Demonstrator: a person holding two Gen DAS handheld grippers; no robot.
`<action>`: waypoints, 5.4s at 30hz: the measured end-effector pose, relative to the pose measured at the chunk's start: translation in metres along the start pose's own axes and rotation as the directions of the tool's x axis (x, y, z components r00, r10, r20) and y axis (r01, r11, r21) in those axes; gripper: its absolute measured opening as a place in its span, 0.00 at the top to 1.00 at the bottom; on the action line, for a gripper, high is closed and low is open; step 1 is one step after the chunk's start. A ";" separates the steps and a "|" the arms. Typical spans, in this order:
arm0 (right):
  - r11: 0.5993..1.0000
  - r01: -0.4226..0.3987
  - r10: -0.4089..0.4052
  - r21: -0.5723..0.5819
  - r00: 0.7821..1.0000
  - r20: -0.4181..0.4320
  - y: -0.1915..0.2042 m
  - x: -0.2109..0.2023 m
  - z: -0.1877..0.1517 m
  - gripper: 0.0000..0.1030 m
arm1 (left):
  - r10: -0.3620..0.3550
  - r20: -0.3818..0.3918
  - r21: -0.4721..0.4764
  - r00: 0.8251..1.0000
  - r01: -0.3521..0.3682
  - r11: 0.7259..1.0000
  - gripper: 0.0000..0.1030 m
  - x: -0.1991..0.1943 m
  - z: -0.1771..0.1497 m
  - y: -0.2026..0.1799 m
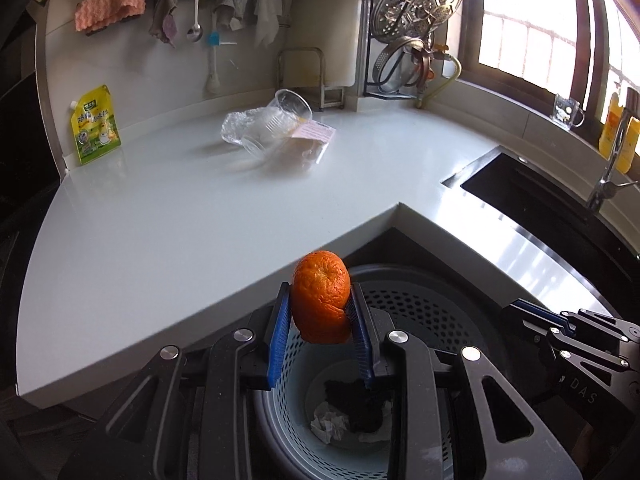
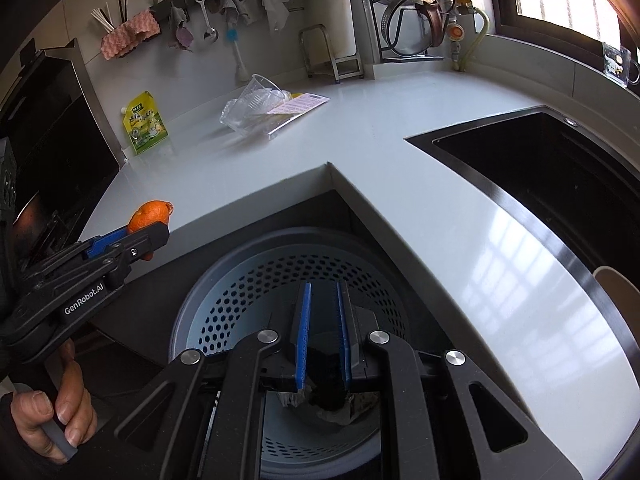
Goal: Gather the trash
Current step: 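Carry lanyard and orange over the basket and open both tools to drop them, then lift both open tools back over the counter toward the cup and leaflet, then grasp the pink leaflet with the right tool while the left tool grasps the clear cup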
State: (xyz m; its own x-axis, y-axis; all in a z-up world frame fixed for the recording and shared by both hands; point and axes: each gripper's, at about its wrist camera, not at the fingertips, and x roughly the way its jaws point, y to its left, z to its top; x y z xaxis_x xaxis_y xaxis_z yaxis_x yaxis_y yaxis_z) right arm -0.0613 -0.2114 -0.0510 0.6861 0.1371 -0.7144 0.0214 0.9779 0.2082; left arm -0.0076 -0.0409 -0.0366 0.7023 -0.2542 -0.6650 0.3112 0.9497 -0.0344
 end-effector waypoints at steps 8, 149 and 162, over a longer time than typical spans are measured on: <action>1.000 -0.024 0.025 0.012 0.999 -0.040 -0.001 0.005 -0.021 0.88 | -0.003 -0.102 0.044 0.995 0.008 0.999 0.72 0.026 -0.028 -0.019; 0.975 0.055 -0.100 -0.214 0.974 -0.202 -0.013 0.252 0.261 0.38 | -0.104 0.005 0.101 0.995 0.103 0.990 0.06 0.157 0.178 0.074; 0.986 0.013 -0.043 -0.168 0.983 -0.179 -0.026 0.241 0.259 0.53 | -0.141 -0.056 0.258 0.988 0.151 0.954 0.06 0.171 0.181 0.073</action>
State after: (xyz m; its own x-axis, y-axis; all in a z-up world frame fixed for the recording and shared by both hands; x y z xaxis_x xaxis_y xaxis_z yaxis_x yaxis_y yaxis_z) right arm 0.2915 -0.2450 -0.0559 0.5430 0.1207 -0.8310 -0.0925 0.9922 0.0837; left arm 0.2511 -0.0476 -0.0178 0.6140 -0.3753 -0.6944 0.5684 0.8206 0.0592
